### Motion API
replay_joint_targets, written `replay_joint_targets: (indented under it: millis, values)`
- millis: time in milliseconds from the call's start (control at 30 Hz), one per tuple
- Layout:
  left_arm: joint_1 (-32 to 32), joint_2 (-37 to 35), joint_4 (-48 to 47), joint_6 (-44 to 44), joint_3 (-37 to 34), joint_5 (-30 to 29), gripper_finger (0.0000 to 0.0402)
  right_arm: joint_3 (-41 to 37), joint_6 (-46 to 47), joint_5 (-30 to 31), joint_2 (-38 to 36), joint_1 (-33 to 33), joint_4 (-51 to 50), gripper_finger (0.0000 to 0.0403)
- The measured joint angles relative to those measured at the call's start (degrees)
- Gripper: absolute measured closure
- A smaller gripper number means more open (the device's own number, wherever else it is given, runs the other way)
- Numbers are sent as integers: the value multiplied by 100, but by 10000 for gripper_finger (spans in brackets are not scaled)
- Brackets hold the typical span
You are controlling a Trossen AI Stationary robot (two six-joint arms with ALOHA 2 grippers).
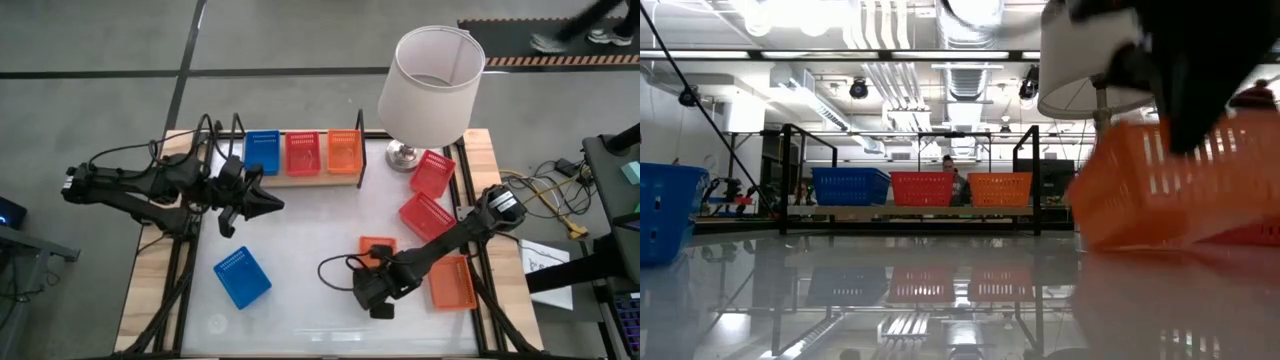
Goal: Stack baskets on shelf by color
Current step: Stack the left orange basket on top of the orange basket on the shelf
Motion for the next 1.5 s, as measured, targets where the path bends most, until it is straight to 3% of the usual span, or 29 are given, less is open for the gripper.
replay_joint_targets:
  millis: [300,567,867,1033,1500]
  values:
    - [13,-72,388,461,-5,-232,402,1617,-1693,278,-11,-526,-877,394]
    - [13,-309,910,982,-6,-511,402,2723,-2750,575,122,-1668,-862,394]
    - [13,-652,975,1485,-11,-757,402,4529,-3951,601,1130,-2856,-863,394]
    - [13,-815,950,1609,-25,-763,402,5453,-4595,539,1822,-3433,-1363,394]
    - [13,-1213,948,2064,-80,-772,402,5085,-5082,-333,1694,-4919,-1990,394]
